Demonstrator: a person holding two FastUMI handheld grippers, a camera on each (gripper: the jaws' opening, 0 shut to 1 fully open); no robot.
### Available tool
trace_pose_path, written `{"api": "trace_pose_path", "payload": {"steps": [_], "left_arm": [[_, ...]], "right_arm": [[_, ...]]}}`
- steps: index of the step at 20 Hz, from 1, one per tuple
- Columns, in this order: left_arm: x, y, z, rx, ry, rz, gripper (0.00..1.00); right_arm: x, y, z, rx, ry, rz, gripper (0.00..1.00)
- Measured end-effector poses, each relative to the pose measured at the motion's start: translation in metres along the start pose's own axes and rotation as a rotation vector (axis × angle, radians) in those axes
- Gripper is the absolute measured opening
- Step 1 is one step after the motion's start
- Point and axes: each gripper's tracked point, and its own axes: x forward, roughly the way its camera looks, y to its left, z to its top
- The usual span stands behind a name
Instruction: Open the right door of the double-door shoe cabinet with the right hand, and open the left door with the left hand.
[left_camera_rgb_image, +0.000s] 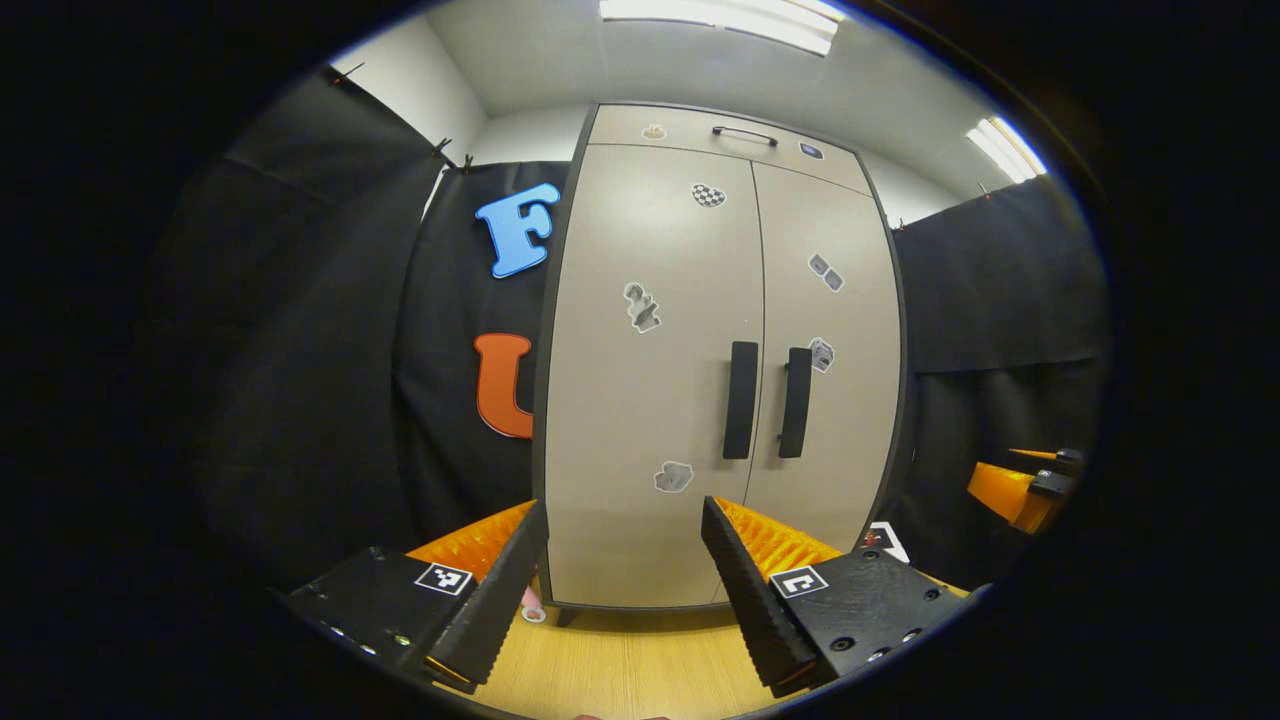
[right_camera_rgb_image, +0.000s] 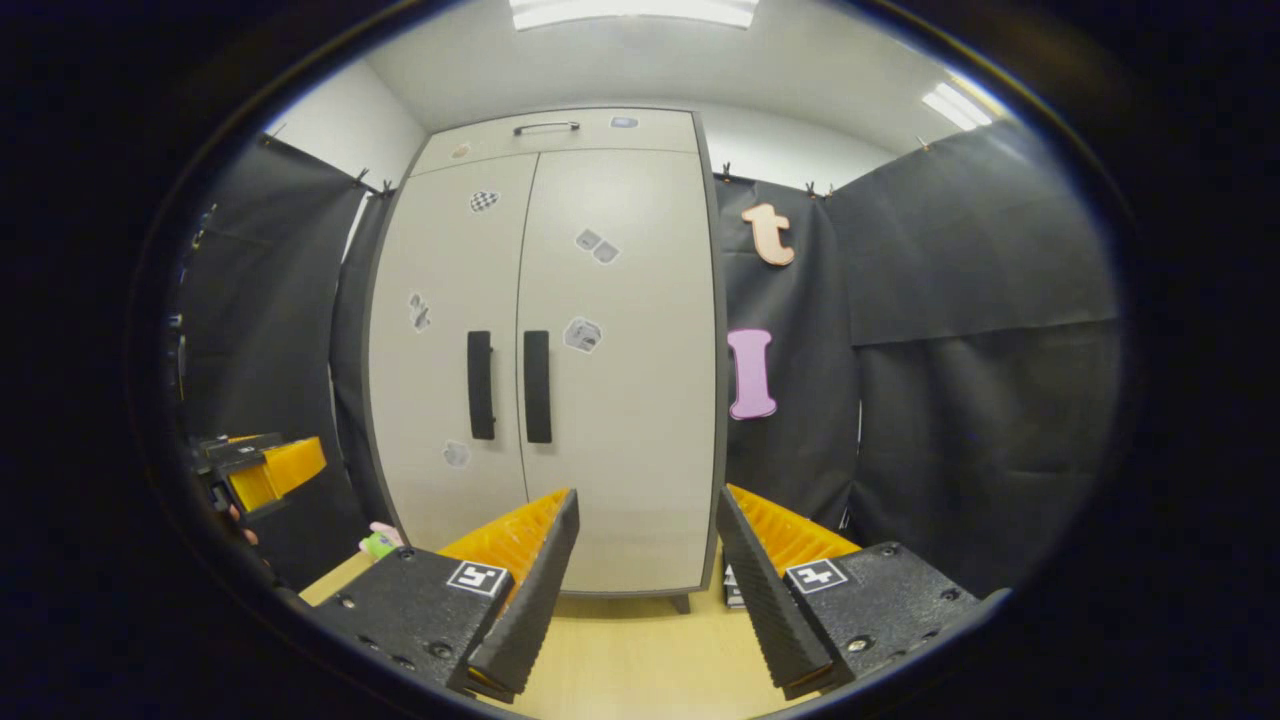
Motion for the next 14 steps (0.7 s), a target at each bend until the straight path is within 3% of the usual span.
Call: {"api": "trace_pose_path", "payload": {"steps": [14], "left_arm": [[0.009,0.008,0.003,-0.011,-0.014,0.001,0.92]], "right_arm": [[0.023,0.012,0.007,-0.003,-0.006,0.006,0.87]]}}
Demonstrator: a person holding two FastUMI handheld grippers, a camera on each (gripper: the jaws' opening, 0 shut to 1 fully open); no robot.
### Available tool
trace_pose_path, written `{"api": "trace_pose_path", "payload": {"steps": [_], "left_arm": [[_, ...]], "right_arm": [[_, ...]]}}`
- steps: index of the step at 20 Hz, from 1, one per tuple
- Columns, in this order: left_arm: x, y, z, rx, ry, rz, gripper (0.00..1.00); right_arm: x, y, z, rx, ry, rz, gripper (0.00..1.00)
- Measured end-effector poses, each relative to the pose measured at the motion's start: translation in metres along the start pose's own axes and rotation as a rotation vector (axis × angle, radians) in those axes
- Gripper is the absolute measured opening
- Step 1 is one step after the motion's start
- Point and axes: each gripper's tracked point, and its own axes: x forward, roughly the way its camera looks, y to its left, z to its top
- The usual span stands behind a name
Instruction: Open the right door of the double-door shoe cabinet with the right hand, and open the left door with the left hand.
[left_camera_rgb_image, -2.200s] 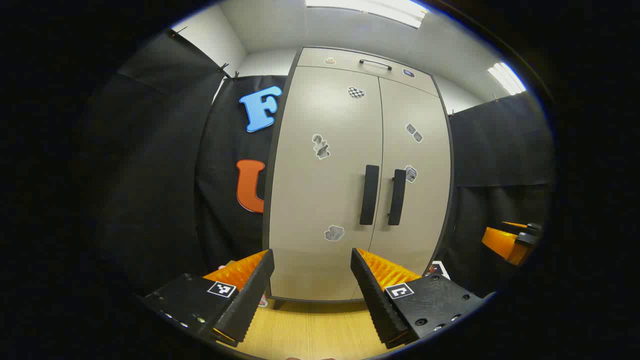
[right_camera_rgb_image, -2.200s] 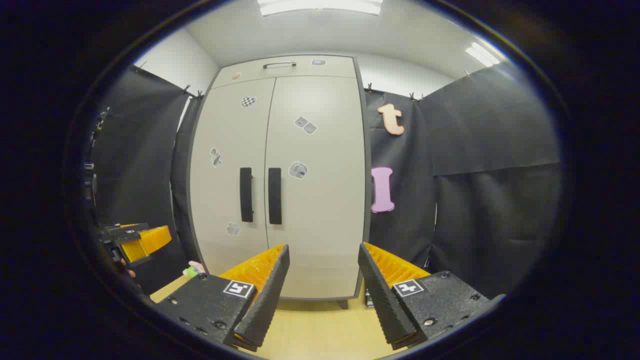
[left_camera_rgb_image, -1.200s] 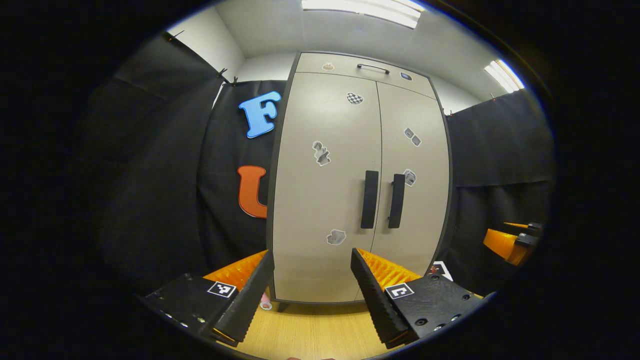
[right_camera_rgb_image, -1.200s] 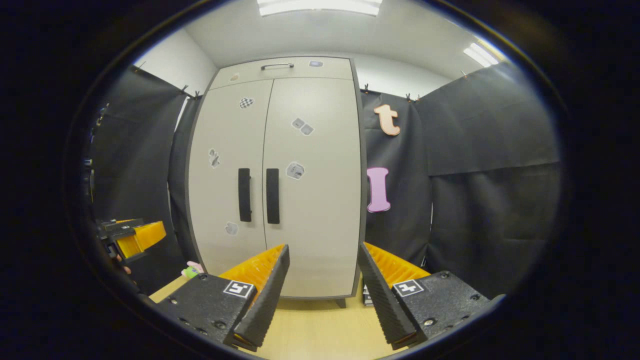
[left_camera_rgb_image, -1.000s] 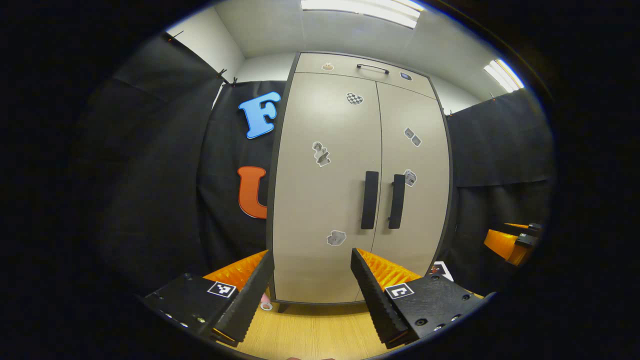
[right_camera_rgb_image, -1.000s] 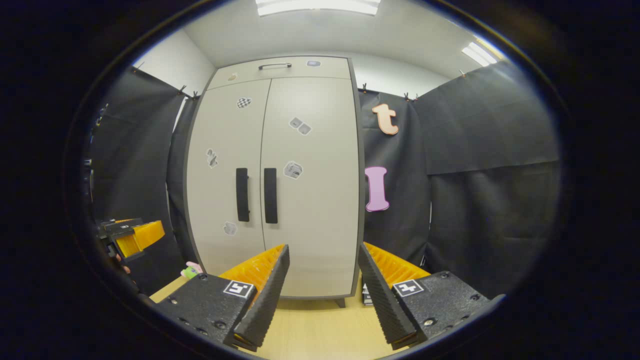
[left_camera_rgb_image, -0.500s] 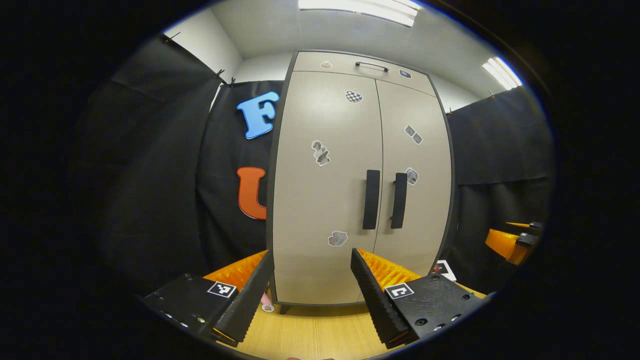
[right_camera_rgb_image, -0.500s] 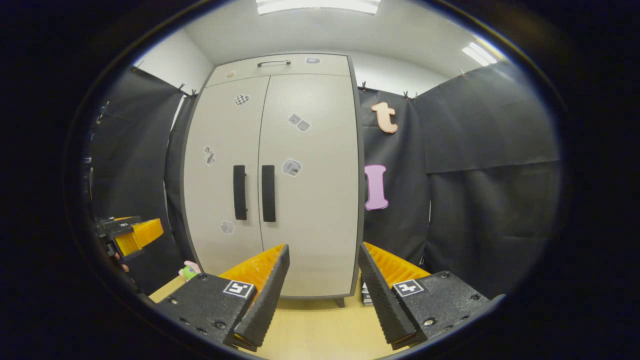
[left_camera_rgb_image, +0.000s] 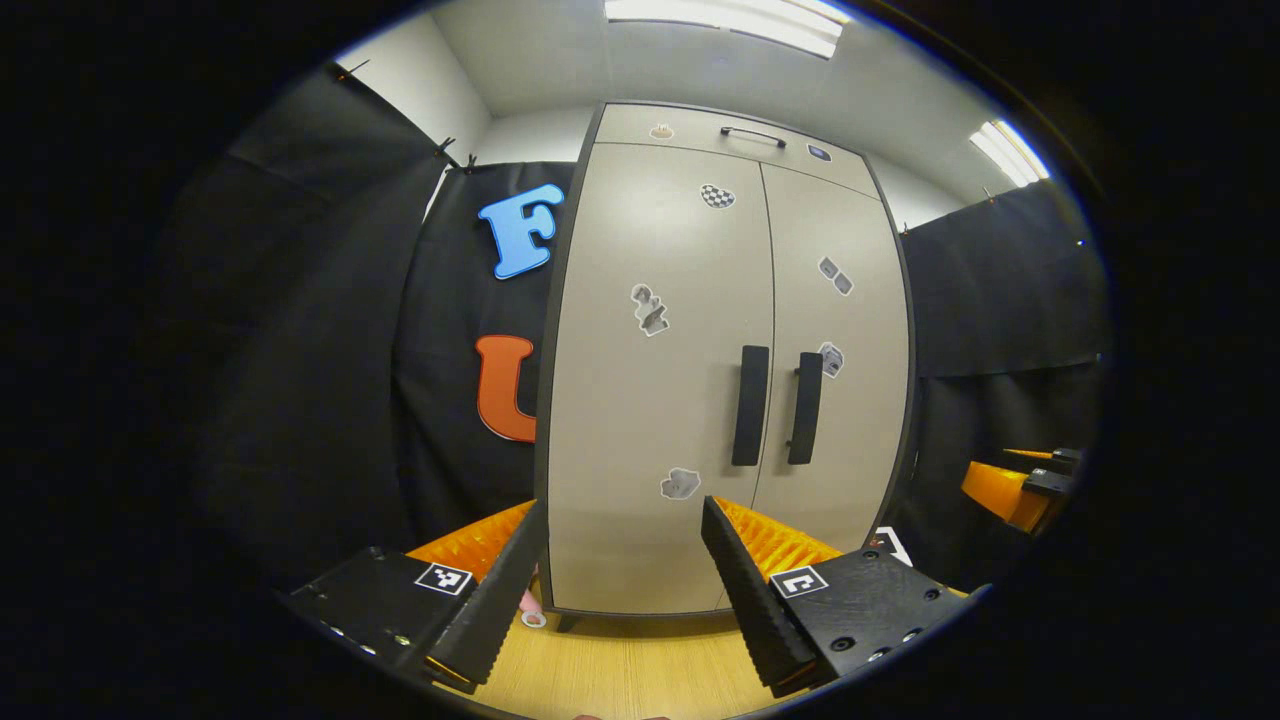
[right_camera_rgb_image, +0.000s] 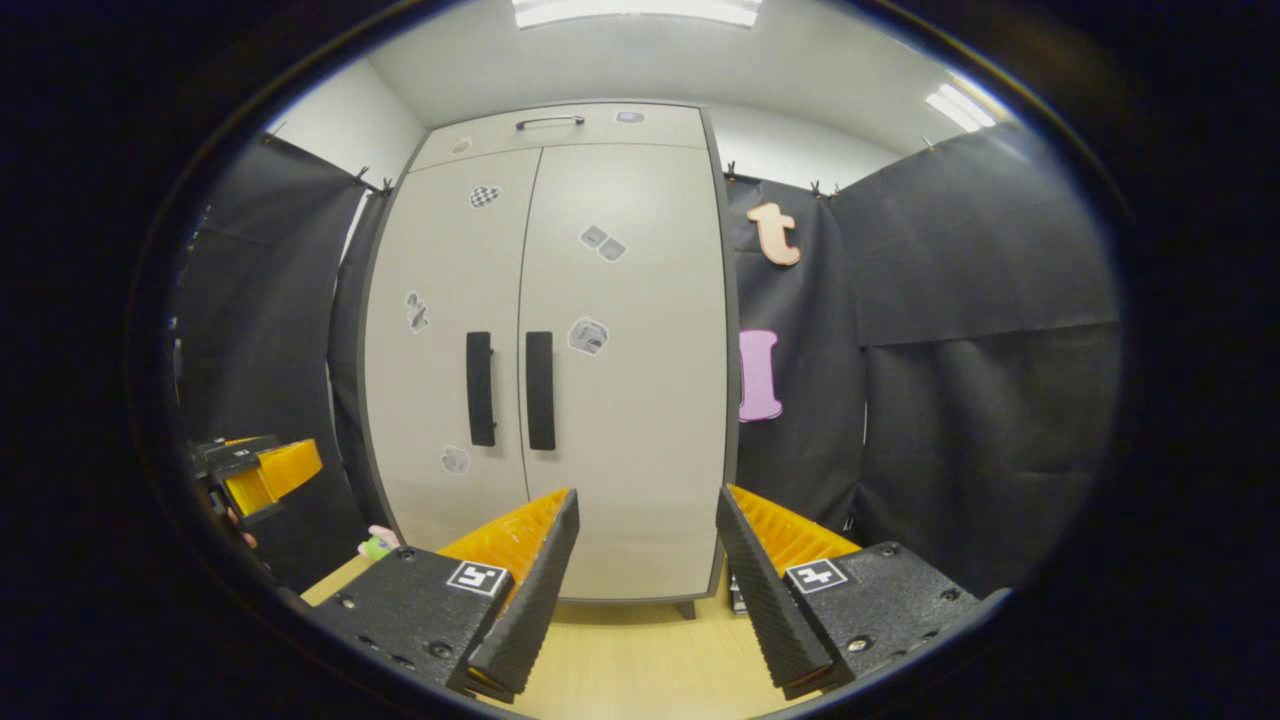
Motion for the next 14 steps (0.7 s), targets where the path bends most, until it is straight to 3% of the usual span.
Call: {"api": "trace_pose_path", "payload": {"steps": [12,13,14], "left_arm": [[-0.012,-0.010,-0.007,-0.007,0.017,-0.051,0.92],[-0.012,-0.011,-0.008,-0.010,0.021,-0.053,0.93],[-0.013,-0.010,-0.010,-0.010,0.025,-0.054,0.92]], "right_arm": [[0.080,0.042,0.042,-0.005,-0.046,0.075,0.87],[0.088,0.046,0.045,-0.009,-0.049,0.076,0.83],[0.097,0.051,0.045,-0.013,-0.045,0.083,0.87]]}}
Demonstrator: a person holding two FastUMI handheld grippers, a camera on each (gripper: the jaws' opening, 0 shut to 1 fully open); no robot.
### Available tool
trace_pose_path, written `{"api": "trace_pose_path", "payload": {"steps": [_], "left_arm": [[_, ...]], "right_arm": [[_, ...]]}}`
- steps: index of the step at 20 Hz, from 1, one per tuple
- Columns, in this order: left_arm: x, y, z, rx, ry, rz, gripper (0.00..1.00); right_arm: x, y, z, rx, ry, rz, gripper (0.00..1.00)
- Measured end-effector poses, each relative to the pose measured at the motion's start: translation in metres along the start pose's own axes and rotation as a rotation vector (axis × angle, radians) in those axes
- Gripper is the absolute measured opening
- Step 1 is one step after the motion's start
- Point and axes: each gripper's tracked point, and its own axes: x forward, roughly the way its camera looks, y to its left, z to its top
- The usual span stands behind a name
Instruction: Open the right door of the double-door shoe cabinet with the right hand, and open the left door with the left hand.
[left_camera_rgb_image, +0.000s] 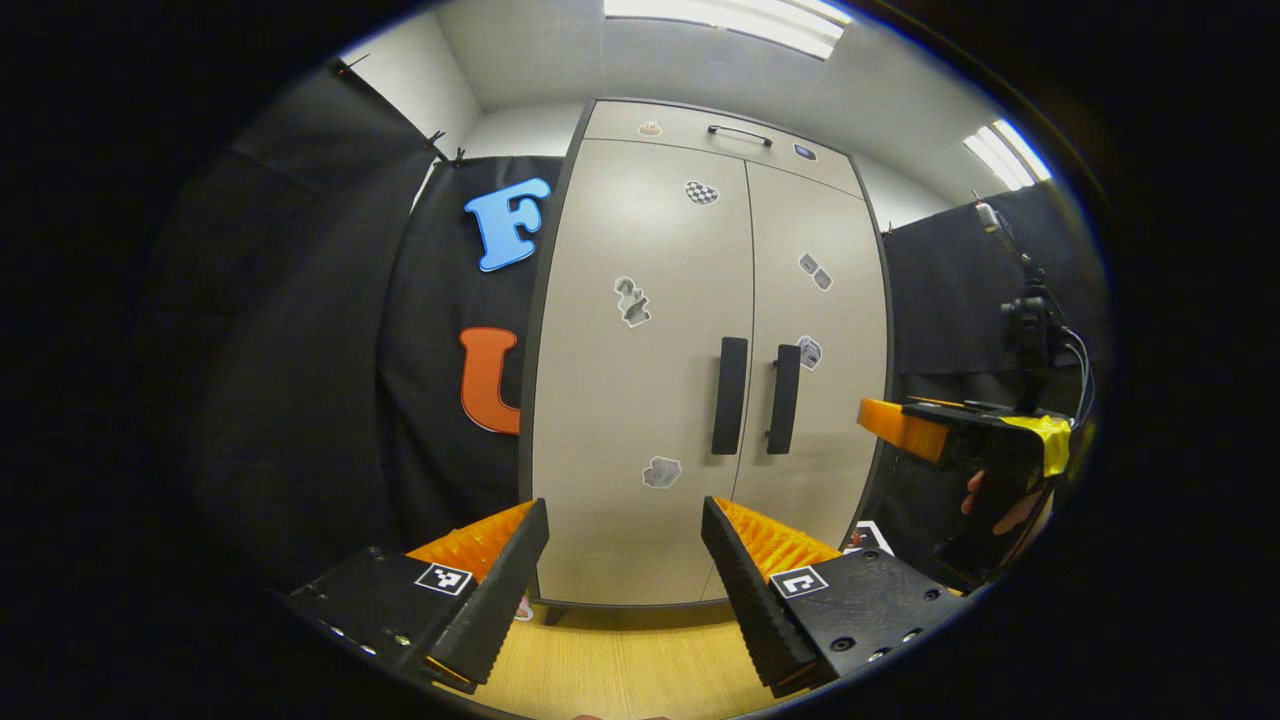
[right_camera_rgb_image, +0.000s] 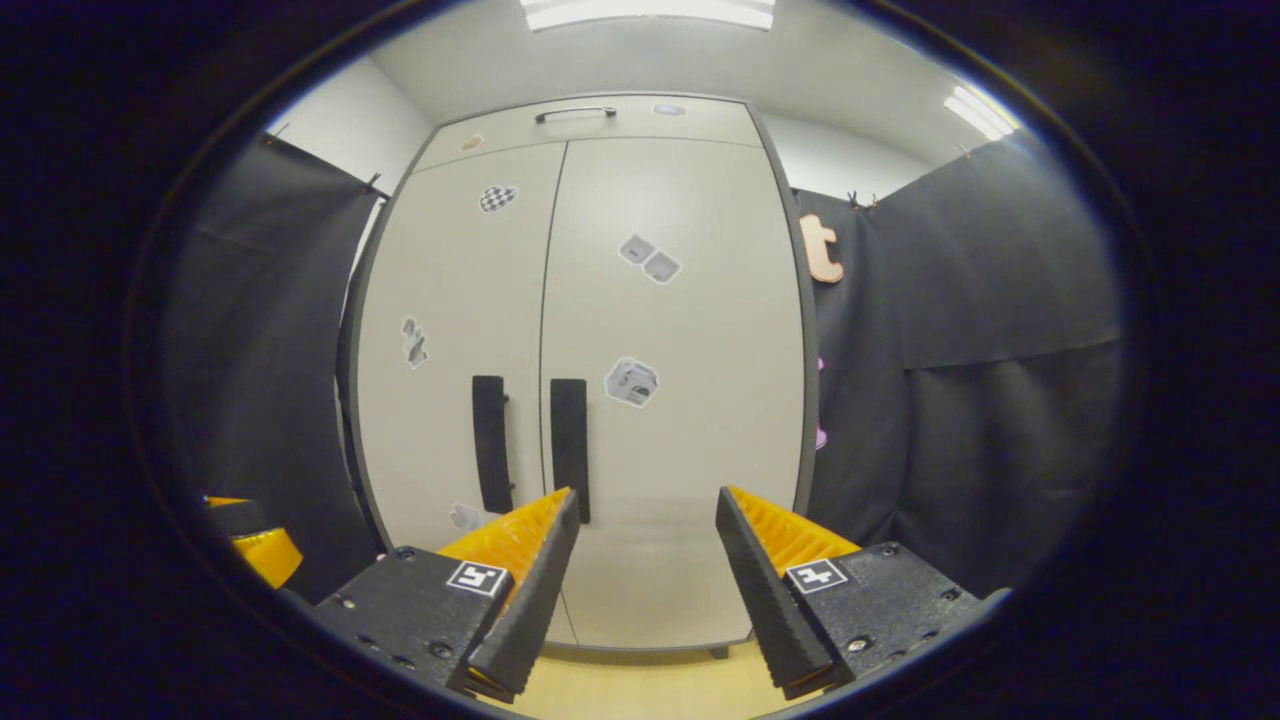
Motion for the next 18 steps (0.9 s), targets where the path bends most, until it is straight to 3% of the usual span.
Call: {"api": "trace_pose_path", "payload": {"steps": [1,3,9,18], "left_arm": [[-0.001,0.001,-0.002,0.001,0.003,0.002,0.92],[-0.003,0.004,-0.004,0.000,0.009,0.006,0.92],[-0.006,0.016,-0.006,-0.005,0.018,0.028,0.92],[-0.003,0.029,-0.005,-0.022,0.014,0.053,0.92]], "right_arm": [[0.009,0.006,0.002,0.006,0.002,0.012,0.83],[0.023,0.021,0.007,0.045,0.009,0.045,0.87],[0.069,0.031,-0.005,0.043,0.052,0.045,0.87],[0.087,0.042,-0.010,0.016,0.052,0.054,0.81]]}}
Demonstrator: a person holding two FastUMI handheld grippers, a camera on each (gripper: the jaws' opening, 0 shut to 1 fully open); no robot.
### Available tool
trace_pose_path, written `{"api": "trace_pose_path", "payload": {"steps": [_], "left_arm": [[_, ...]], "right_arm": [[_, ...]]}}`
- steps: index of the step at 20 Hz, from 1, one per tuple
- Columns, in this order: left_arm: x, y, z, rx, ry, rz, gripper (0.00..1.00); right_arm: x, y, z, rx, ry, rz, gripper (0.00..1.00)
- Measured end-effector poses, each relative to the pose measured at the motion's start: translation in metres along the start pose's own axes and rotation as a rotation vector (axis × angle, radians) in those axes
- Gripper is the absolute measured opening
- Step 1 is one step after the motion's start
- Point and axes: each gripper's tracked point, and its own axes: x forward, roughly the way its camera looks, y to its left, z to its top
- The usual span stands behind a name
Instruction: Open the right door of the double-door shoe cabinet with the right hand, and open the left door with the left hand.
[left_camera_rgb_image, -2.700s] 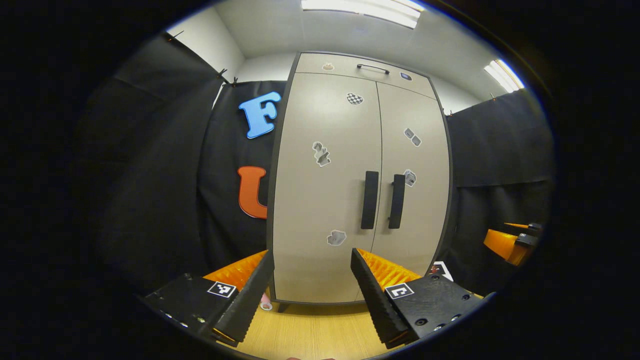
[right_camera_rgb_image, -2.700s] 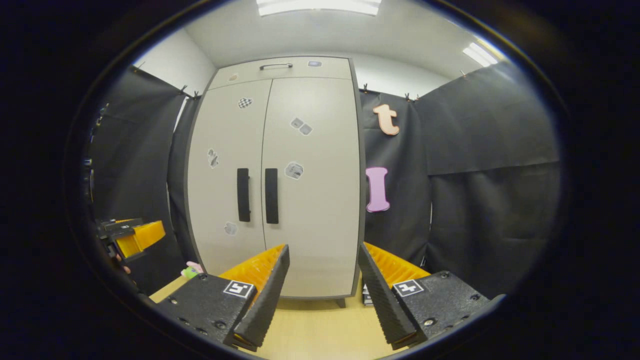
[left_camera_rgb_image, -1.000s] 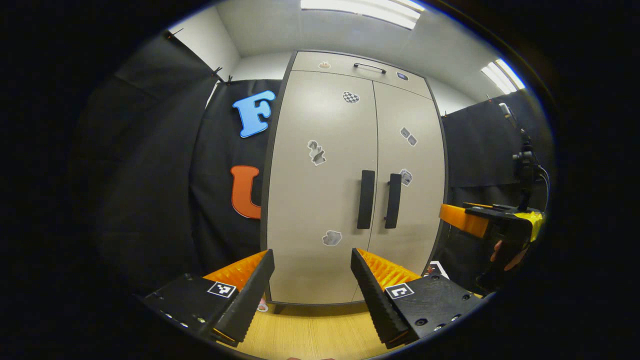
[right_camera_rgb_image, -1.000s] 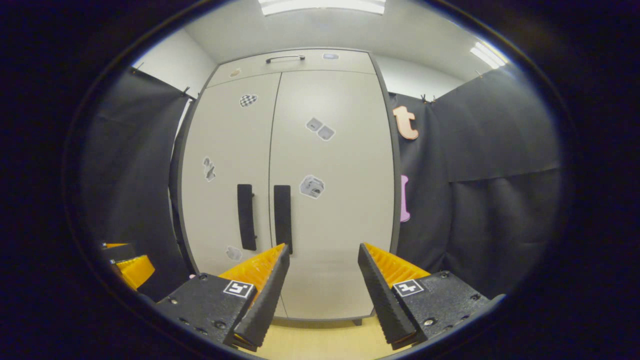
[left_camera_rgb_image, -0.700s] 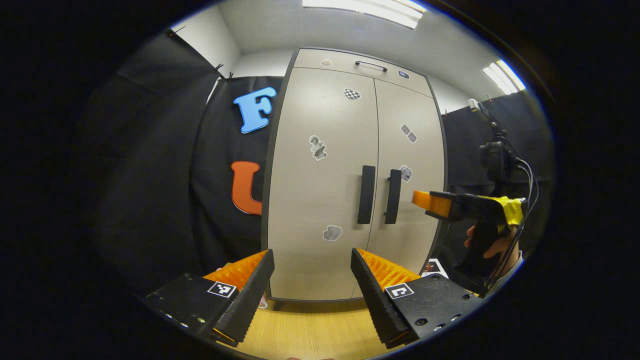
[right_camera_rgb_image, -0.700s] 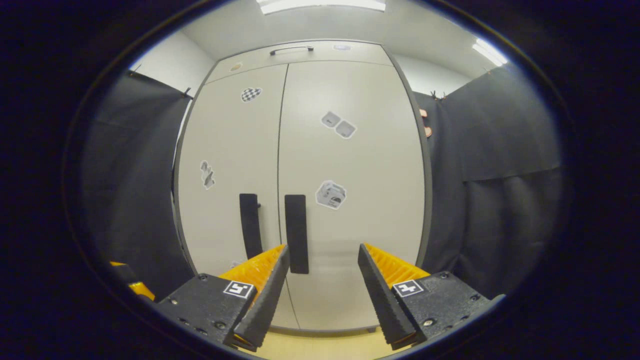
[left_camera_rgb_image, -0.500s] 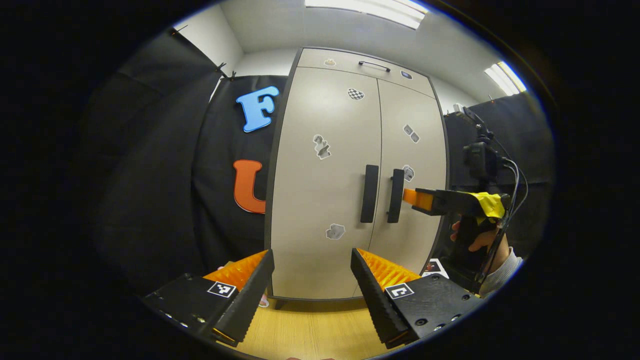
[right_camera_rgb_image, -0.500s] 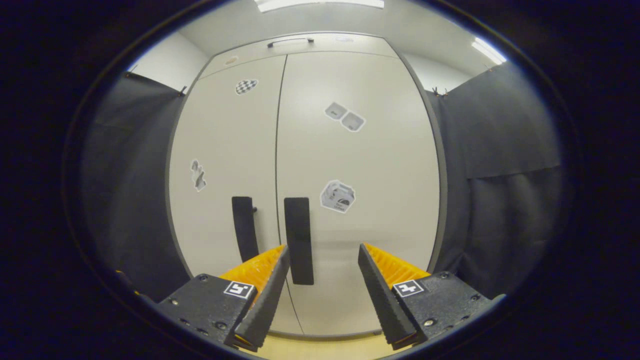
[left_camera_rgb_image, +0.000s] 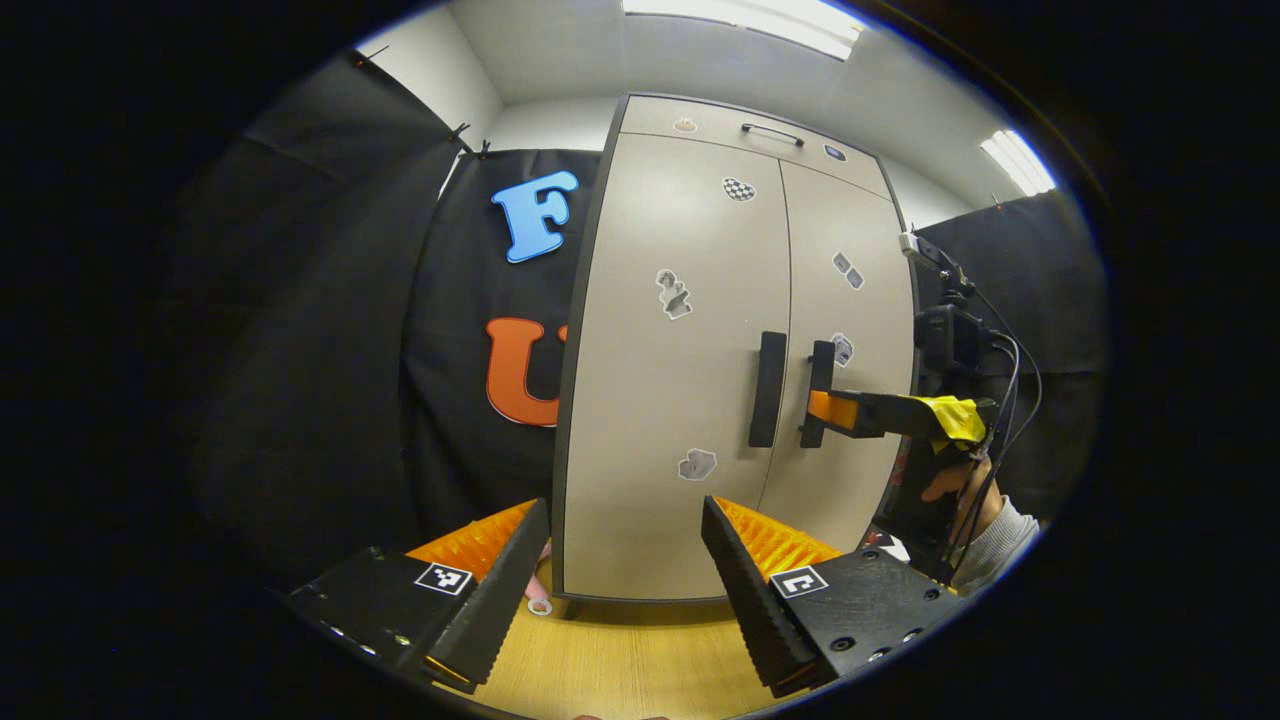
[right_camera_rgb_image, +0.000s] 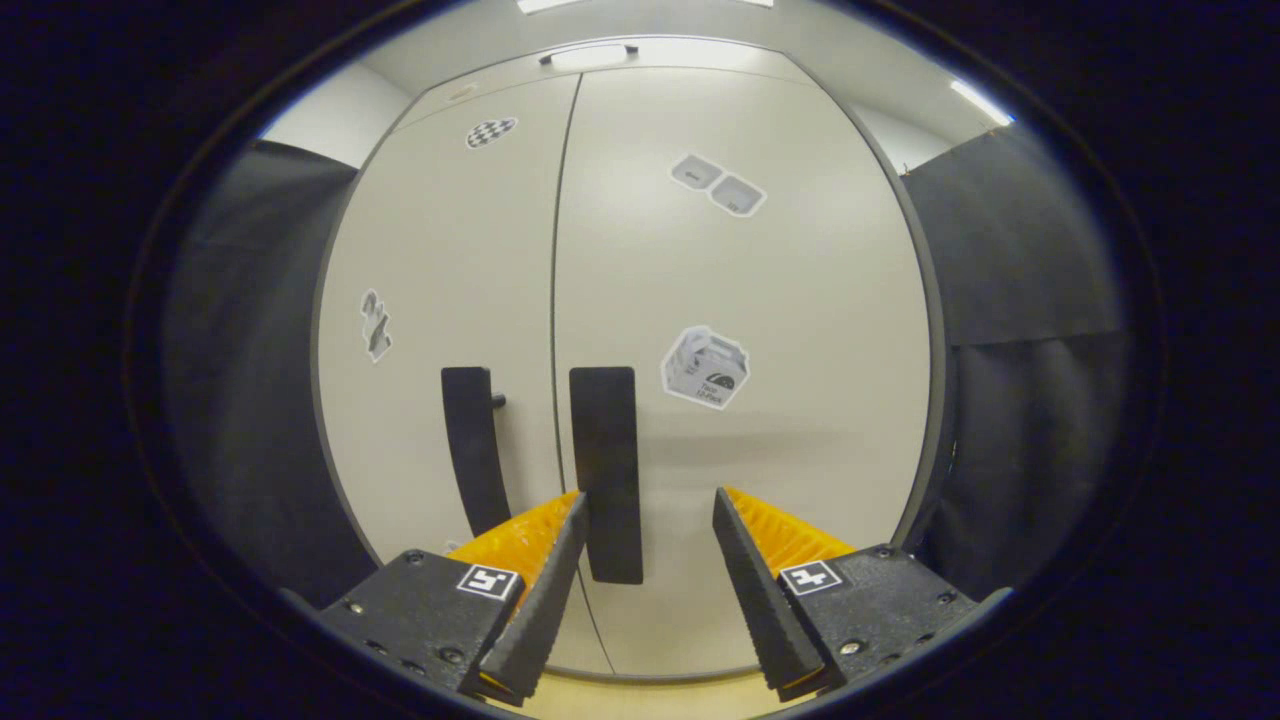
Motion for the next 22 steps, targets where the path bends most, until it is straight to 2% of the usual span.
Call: {"api": "trace_pose_path", "payload": {"steps": [7,8,9,10,12,14,16,18,19,20,22], "left_arm": [[0.002,0.000,-0.001,0.005,0.001,-0.010,0.92],[0.002,0.002,-0.001,0.003,0.000,-0.006,0.92],[0.002,0.005,-0.001,0.003,0.000,-0.001,0.92],[0.002,0.007,-0.001,0.003,0.001,0.005,0.92],[0.003,0.012,-0.002,-0.001,0.003,0.017,0.92],[0.004,0.016,-0.002,-0.003,0.004,0.028,0.92],[0.006,0.019,-0.002,-0.005,0.003,0.034,0.92],[0.008,0.018,-0.002,-0.007,0.002,0.033,0.92],[0.009,0.018,-0.002,-0.003,0.000,0.033,0.92],[0.010,0.018,-0.002,0.000,-0.002,0.033,0.92],[0.011,0.017,-0.003,0.002,-0.001,0.030,0.92]], "right_arm": [[0.014,0.002,-0.003,-0.005,0.012,-0.008,0.80],[0.017,0.003,-0.005,-0.003,0.020,-0.008,0.75],[0.020,0.003,-0.007,0.001,0.027,-0.007,0.79],[0.022,0.004,-0.008,0.009,0.029,-0.005,0.75],[0.026,0.006,-0.009,0.023,0.028,0.000,0.78],[0.025,0.005,-0.010,0.023,0.030,-0.004,0.73],[0.028,0.006,-0.008,0.016,0.016,-0.009,0.67],[0.028,0.013,-0.008,0.026,0.006,0.022,0.60],[0.028,0.016,-0.009,0.031,0.005,0.022,0.46],[0.028,0.014,-0.007,0.018,-0.005,0.019,0.38],[0.028,0.014,-0.007,-0.010,-0.015,0.023,0.33]]}}
